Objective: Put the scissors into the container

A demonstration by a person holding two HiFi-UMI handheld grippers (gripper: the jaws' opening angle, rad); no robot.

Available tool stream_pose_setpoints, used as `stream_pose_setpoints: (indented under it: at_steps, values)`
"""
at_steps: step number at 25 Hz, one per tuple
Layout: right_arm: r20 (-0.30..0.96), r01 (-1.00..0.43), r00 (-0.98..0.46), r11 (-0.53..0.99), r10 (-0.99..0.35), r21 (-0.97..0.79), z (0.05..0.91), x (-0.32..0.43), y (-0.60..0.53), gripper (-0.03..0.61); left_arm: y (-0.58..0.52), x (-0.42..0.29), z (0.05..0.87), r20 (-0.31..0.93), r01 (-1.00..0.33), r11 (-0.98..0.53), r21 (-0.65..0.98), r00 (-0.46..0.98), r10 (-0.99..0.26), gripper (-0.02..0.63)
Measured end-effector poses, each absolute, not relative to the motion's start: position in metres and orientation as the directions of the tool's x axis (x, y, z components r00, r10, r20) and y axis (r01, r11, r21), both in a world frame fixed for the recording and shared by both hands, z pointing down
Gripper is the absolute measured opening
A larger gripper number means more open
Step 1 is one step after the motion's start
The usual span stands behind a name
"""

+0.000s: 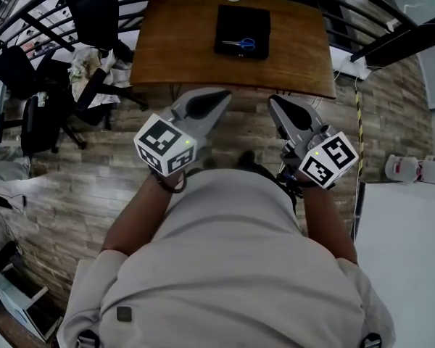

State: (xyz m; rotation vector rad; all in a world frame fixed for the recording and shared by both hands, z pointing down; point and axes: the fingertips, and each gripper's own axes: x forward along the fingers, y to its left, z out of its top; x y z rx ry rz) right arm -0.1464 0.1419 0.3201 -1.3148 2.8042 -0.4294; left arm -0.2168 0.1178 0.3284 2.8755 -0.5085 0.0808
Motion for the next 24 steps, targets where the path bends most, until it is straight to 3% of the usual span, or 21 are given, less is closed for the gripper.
stream_pose_setpoints:
  at_steps: [24]
  values:
    - [0.117,-0.76,-0.64,0.603,-0.759,-0.245,0.324,-0.167,0.146,0.006,0.121,-0.228,0.324,0.07,-0.315,-0.923,0.221,0.949,-0.307,0.002]
